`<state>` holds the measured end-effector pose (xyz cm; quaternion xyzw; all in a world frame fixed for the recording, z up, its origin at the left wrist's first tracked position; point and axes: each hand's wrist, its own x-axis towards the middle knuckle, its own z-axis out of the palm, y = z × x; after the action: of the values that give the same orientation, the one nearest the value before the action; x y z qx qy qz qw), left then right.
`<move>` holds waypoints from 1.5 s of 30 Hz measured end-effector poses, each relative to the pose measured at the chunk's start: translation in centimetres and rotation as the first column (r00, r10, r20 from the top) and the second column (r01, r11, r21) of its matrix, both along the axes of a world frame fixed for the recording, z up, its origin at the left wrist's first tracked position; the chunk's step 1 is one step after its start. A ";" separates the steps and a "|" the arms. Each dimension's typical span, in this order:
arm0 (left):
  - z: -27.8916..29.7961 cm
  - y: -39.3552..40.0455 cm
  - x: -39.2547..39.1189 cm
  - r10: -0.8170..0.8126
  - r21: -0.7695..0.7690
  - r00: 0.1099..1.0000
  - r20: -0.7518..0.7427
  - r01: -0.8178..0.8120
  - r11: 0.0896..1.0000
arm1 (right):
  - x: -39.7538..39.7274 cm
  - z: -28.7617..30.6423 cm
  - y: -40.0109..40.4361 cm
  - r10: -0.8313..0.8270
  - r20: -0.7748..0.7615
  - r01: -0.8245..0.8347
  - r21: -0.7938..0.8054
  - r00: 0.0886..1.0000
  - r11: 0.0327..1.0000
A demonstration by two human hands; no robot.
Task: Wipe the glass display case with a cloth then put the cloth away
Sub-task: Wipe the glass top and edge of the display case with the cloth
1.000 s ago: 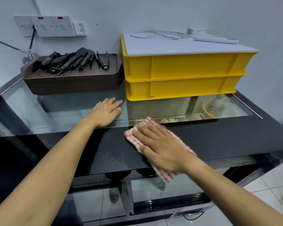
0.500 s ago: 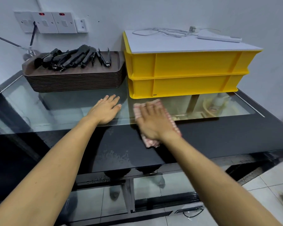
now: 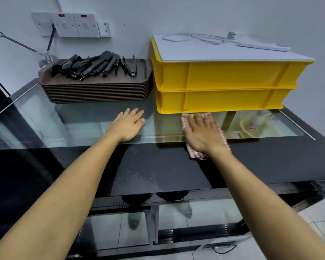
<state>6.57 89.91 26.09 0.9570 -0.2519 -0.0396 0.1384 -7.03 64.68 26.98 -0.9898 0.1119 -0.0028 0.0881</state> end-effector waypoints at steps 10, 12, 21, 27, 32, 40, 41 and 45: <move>0.2 1.9 1.6 -0.051 0.032 0.999 -0.005 0.051 0.998 | -5.0 1.7 3.9 0.721 -0.062 -0.722 0.009 0.690 0.692; 0.2 1.7 1.3 -0.044 0.039 0.999 0.006 0.044 0.998 | -1.3 2.0 1.5 0.574 -0.093 -0.576 0.000 0.814 0.817; 0.0 1.8 1.6 -0.038 0.035 0.999 -0.004 0.038 0.999 | -5.6 1.2 8.4 0.840 -0.028 -0.839 0.028 0.542 0.543; 0.2 1.7 1.2 -0.021 0.038 1.000 -0.009 0.021 0.999 | 2.5 1.2 4.2 0.433 -0.053 -0.435 -0.031 0.900 0.900; 0.0 1.8 1.4 -0.032 0.034 0.999 -0.003 0.032 0.999 | -8.3 0.8 8.2 0.779 0.002 -0.778 -0.027 0.627 0.627; 0.1 1.7 1.3 -0.028 0.047 1.000 0.002 0.027 0.999 | -3.7 1.0 -6.2 0.328 -0.059 -0.332 -0.087 0.943 0.939; 0.1 1.6 1.3 -0.026 0.049 1.000 0.002 0.026 0.998 | -2.4 1.1 -5.7 0.274 -0.038 -0.276 -0.075 0.961 0.958; 0.1 1.6 1.4 -0.024 0.048 1.000 -0.006 0.025 0.999 | -0.5 0.7 3.9 0.370 0.005 -0.368 -0.068 0.929 0.927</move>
<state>7.94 91.54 26.17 0.9568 -0.2622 -0.0501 0.1156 -7.49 68.60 27.67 -0.9955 -0.0771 0.0013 0.0553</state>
